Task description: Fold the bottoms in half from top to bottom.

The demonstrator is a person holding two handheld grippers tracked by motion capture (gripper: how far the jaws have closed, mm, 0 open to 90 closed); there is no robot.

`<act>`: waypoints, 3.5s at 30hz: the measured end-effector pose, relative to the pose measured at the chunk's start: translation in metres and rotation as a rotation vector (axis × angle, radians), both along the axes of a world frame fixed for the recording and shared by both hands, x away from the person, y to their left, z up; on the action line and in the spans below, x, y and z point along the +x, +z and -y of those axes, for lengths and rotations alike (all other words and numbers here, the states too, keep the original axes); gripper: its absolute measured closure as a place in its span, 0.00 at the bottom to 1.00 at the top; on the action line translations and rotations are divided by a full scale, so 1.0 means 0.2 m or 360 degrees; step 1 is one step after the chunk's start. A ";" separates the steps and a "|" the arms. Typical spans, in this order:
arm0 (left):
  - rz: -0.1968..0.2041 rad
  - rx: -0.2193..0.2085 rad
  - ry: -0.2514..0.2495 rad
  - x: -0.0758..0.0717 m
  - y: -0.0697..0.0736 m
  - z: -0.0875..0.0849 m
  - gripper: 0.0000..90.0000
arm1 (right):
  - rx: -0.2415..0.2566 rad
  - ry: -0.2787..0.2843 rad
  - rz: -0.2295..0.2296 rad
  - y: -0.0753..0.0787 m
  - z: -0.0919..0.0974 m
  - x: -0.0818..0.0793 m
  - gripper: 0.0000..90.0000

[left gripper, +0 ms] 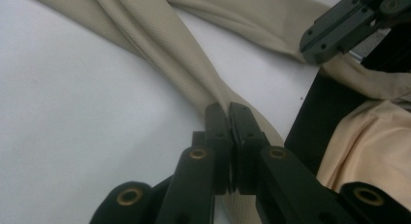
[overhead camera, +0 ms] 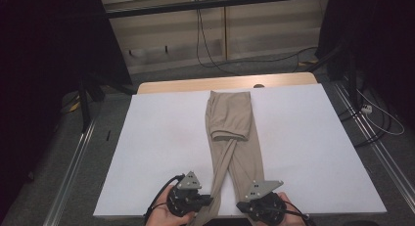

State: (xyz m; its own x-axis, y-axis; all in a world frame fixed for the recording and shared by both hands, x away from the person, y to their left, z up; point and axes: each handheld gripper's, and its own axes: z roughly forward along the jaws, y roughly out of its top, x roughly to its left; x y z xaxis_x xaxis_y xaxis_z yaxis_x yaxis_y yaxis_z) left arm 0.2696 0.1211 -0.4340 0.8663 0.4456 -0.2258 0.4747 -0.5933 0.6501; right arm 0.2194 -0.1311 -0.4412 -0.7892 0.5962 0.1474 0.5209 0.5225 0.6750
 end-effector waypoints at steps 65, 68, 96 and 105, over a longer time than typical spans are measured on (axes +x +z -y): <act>-0.0021 -0.0131 -0.0274 -0.05 0.09 0.46 0.97 | -0.0141 -0.0271 0.0099 -0.03 0.19 0.11 1.00; -0.0022 -0.0115 -0.0251 -0.05 0.06 0.45 0.89 | -0.0147 -0.0291 0.0079 -0.02 0.19 0.11 1.00; -0.0101 -0.0089 -0.0255 -0.08 0.00 0.42 0.77 | 0.0062 -0.0266 0.0102 0.09 0.29 0.15 0.80; 0.0011 -0.0078 -0.0046 0.04 -0.03 0.24 0.77 | -0.0047 -0.0257 0.0012 0.00 0.17 0.23 0.91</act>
